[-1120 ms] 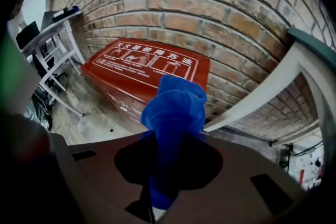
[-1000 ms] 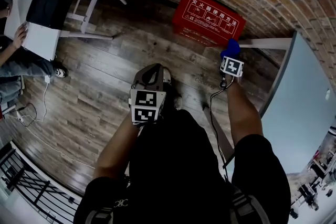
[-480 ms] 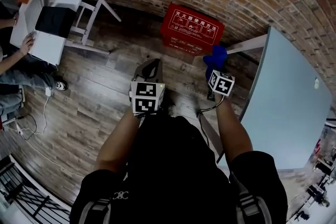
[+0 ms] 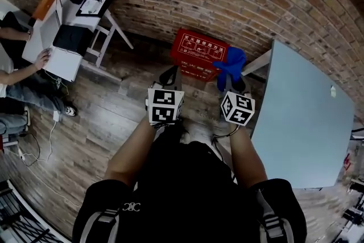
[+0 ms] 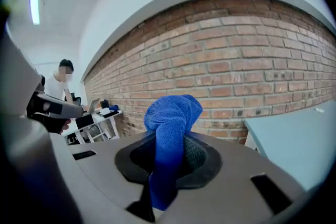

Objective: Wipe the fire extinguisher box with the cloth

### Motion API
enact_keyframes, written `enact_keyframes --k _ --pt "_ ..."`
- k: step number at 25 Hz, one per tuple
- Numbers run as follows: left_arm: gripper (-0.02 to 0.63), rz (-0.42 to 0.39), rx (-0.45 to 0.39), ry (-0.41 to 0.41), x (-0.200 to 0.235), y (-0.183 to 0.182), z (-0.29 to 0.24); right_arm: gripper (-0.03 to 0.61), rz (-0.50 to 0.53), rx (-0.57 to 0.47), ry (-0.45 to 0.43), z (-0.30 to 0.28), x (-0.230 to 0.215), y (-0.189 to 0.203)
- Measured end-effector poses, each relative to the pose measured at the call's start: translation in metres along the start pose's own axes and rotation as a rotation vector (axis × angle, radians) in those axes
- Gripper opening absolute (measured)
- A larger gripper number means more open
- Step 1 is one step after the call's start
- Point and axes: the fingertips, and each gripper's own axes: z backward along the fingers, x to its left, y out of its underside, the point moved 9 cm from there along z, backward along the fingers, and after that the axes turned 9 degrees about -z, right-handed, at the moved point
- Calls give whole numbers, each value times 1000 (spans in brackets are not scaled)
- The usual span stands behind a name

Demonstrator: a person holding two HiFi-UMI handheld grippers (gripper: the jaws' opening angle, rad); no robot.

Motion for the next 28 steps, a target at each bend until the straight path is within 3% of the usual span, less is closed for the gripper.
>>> enact_keyframes --k 6,12,18,28 --pt "8 -63 -76 -32 -21 -40 35 83 13 -171 -27 53 23 -60" --pt "8 -110 -127 -45 -26 -60 54 83 -35 -258 -35 89 33 -85" --pt "8 -142 -160 -38 -30 -69 61 83 -37 -198 -11 95 34 -85" --pt "8 -159 -141 -44 -42 -65 67 83 -4 -230 -51 108 42 -90"
